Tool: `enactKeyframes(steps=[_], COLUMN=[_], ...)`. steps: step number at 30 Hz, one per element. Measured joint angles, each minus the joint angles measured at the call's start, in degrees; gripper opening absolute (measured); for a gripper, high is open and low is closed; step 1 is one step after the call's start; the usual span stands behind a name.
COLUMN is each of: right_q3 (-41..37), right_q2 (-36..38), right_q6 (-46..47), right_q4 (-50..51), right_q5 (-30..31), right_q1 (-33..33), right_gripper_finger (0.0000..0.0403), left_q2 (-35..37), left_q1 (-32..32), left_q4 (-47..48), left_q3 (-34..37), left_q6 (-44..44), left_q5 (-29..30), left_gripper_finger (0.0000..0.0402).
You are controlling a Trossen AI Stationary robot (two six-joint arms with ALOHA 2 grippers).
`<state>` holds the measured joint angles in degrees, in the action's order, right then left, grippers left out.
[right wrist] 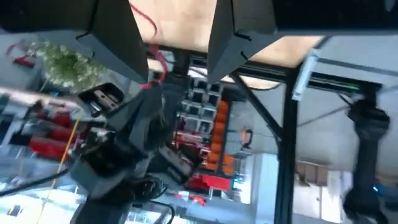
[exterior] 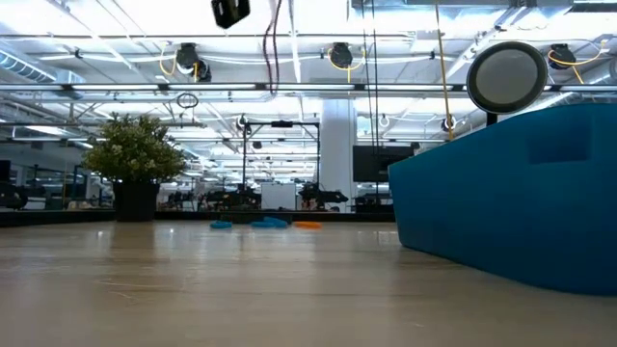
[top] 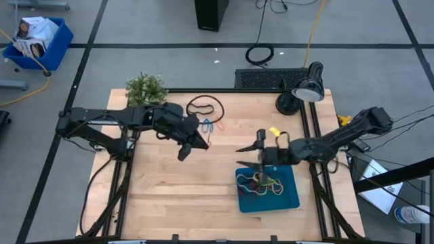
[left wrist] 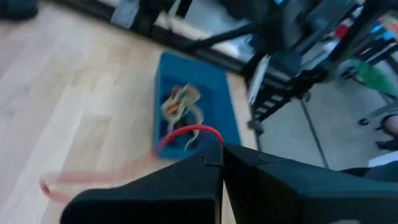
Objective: Pick and place rubber bands into bin
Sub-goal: Put the red rubber band into the blue bin
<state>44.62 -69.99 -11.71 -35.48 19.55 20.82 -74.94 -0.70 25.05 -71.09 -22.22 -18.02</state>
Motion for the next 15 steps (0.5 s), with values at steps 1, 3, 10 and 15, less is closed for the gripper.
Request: enactKeyframes(steps=[1, 3, 10, 15], right_q3=[0.0, 0.0, 0.0, 0.0], right_q2=[-1.8, -5.0, -9.9, -12.4], right_q6=[-1.4, -2.8, -2.0, 0.3], right_q4=[-2.2, -4.8, -10.8, -19.8], right_q5=[0.3, 2.0, 7.3, 7.2], right_q1=[0.0, -0.1, 0.2, -0.7], right_gripper_finger=[0.0162, 0.0162, 0.0160, 0.0160], left_q2=[0.0, -0.1, -0.1, -0.1], left_q1=[0.3, 1.0, 3.7, 4.8], left_q4=[-0.9, -2.2, -5.2, -8.1], left_q3=[0.0, 0.0, 0.0, 0.0], left_q6=[0.1, 0.1, 0.0, -0.4], left_q5=[0.0, 0.0, 0.0, 0.0], left_gripper_finger=[0.0004, 0.0005, 0.0006, 0.0012])
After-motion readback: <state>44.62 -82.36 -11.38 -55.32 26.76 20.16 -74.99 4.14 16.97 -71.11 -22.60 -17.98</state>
